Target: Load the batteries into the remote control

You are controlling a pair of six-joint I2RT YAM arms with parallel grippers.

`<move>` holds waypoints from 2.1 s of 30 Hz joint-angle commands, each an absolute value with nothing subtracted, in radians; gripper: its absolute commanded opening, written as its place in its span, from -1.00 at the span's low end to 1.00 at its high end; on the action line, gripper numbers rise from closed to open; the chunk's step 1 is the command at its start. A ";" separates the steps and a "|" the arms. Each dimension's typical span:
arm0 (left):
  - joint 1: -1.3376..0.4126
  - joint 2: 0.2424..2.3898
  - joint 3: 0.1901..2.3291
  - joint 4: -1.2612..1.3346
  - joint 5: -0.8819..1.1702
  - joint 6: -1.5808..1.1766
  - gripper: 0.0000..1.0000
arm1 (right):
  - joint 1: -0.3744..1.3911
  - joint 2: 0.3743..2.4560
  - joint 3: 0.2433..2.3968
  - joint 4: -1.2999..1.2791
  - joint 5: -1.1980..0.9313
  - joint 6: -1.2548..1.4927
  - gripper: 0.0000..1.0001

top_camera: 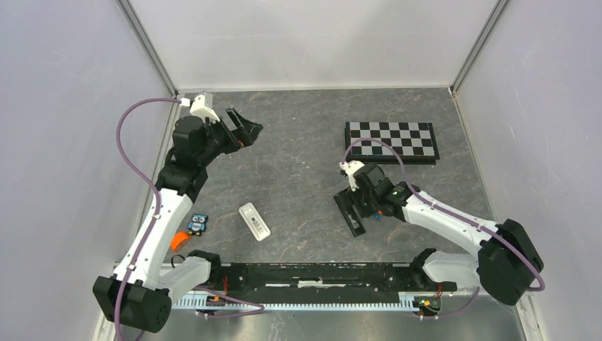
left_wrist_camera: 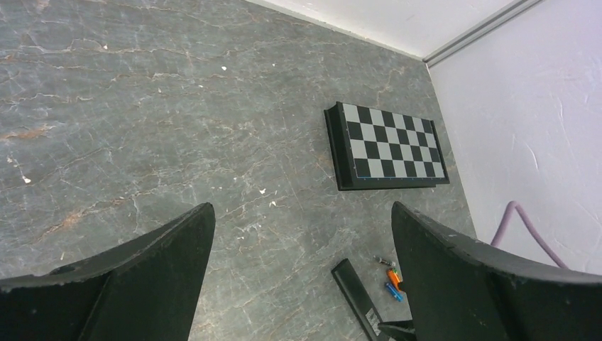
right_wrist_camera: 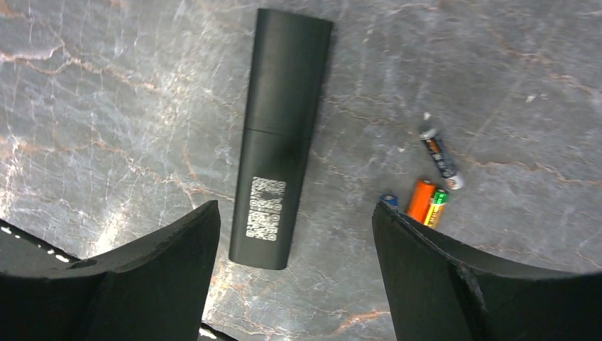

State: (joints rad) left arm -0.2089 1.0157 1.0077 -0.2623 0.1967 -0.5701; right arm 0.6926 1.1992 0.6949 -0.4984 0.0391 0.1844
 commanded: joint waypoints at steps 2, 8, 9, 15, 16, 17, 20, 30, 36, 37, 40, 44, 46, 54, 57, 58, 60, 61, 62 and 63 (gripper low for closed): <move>-0.206 1.004 0.996 -0.217 0.238 -0.614 0.99 | 0.777 1.255 0.693 -0.475 0.082 0.215 0.66; -0.205 1.003 0.992 -0.221 0.239 -0.610 0.99 | 0.835 1.376 0.728 -0.454 0.147 0.244 0.48; -0.206 1.003 0.992 -0.222 0.238 -0.608 0.99 | 0.837 1.394 0.738 -0.459 0.163 0.252 0.42; -0.206 0.990 0.988 -0.231 0.221 -0.591 0.99 | 0.838 1.506 0.814 -0.502 0.178 0.279 0.33; -0.206 0.987 0.986 -0.234 0.217 -0.587 0.99 | 0.838 1.514 0.819 -0.501 0.171 0.282 0.32; -0.206 0.985 0.985 -0.236 0.213 -0.584 0.99 | 0.838 1.525 0.825 -0.500 0.167 0.284 0.31; -0.206 0.985 0.988 -0.242 0.214 -0.569 0.99 | 0.832 1.561 0.844 -0.504 0.119 0.293 0.29; -0.206 0.989 0.996 -0.253 0.227 -0.552 0.99 | 0.792 1.576 0.907 -0.429 0.102 0.320 -0.16; -0.207 0.977 0.951 -0.208 0.301 -0.569 0.99 | 0.779 1.497 0.902 -0.232 0.130 0.363 -0.24; -0.208 0.975 0.927 -0.173 0.324 -0.589 0.99 | 0.773 1.486 0.910 -0.209 0.127 0.381 -0.23; -0.238 0.975 0.831 -0.035 0.376 -0.700 0.99 | 0.745 1.478 0.949 -0.164 0.110 0.462 -0.22; -0.352 0.970 0.702 0.096 0.297 -0.736 0.99 | 0.677 1.503 0.982 -0.139 0.036 0.655 -0.23; -0.420 0.979 0.637 0.191 0.264 -0.736 0.99 | 0.655 1.520 0.975 -0.107 -0.025 0.774 -0.24; -0.585 1.099 0.568 0.307 0.213 -0.676 0.99 | 0.635 1.558 0.966 0.030 -0.145 1.114 -0.25; -0.614 1.164 0.566 0.359 0.252 -0.664 0.99 | 0.635 1.578 0.984 0.073 -0.199 1.174 -0.18; -0.619 1.187 0.572 0.359 0.257 -0.662 0.99 | 0.635 1.585 1.000 0.072 -0.212 1.184 -0.17; -0.627 1.214 0.578 0.359 0.256 -0.660 0.93 | 0.638 1.592 1.025 0.065 -0.227 1.194 -0.16; -0.631 1.223 0.578 0.359 0.245 -0.658 0.89 | 0.637 1.592 1.030 0.065 -0.233 1.205 -0.16; -0.632 1.227 0.577 0.357 0.228 -0.655 0.79 | 0.638 1.591 1.035 0.066 -0.238 1.214 -0.16; -0.632 1.229 0.577 0.356 0.211 -0.653 0.69 | 0.638 1.591 1.041 0.060 -0.237 1.219 -0.16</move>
